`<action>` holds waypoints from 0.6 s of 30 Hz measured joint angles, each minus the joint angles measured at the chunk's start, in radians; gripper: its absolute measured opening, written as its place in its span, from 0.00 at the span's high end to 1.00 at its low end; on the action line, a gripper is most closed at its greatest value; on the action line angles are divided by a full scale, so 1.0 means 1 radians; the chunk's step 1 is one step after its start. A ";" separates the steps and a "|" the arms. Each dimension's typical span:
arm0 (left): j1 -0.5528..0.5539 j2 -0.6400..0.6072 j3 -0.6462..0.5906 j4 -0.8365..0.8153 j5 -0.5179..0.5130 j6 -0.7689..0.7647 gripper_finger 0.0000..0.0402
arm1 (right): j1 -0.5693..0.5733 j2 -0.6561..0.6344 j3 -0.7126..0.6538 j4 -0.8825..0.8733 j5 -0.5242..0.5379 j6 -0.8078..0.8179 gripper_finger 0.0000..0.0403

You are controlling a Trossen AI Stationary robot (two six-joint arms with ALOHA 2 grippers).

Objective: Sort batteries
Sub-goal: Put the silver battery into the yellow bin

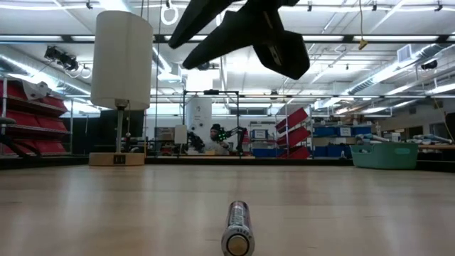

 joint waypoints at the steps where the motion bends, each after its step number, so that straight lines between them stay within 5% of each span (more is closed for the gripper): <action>1: 0.000 0.002 0.000 -0.001 0.000 -0.001 0.54 | -0.004 0.000 0.000 -0.001 -0.009 -0.008 0.82; 11: -0.001 0.126 0.017 -0.008 0.026 0.003 0.66 | -0.027 0.000 0.000 0.001 -0.064 -0.046 0.82; 18: -0.003 0.131 0.045 -0.109 -0.026 0.031 0.88 | -0.012 0.000 0.000 0.001 -0.066 -0.045 0.82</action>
